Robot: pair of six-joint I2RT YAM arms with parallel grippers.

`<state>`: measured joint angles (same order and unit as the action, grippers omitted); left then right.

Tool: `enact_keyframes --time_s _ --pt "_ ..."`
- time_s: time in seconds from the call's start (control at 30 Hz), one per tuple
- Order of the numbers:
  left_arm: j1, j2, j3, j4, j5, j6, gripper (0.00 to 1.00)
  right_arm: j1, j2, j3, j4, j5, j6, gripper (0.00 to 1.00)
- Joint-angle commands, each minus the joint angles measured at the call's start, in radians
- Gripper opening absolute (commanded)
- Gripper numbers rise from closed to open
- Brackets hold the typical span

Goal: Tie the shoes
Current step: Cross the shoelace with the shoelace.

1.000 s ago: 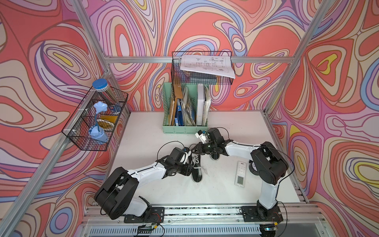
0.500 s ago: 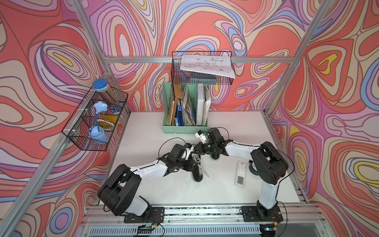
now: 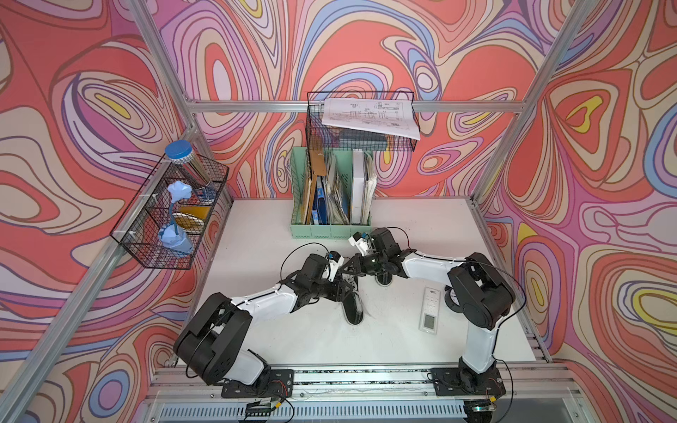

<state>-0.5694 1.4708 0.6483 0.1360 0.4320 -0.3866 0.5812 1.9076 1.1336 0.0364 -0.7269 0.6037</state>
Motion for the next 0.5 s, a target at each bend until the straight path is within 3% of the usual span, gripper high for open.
enact_keyframes --time_s 0.0,0.3,0.47 --pt "0.007 -0.021 -0.017 0.040 0.029 -0.006 0.61 -0.001 0.005 0.022 0.007 -0.008 -0.010 0.00" --pt "0.008 -0.079 -0.060 0.079 0.067 -0.009 0.75 -0.001 0.005 0.017 0.019 -0.008 -0.004 0.00" --pt "0.008 -0.064 -0.063 0.071 0.007 -0.011 0.75 -0.002 0.001 0.013 0.020 -0.009 -0.003 0.00"
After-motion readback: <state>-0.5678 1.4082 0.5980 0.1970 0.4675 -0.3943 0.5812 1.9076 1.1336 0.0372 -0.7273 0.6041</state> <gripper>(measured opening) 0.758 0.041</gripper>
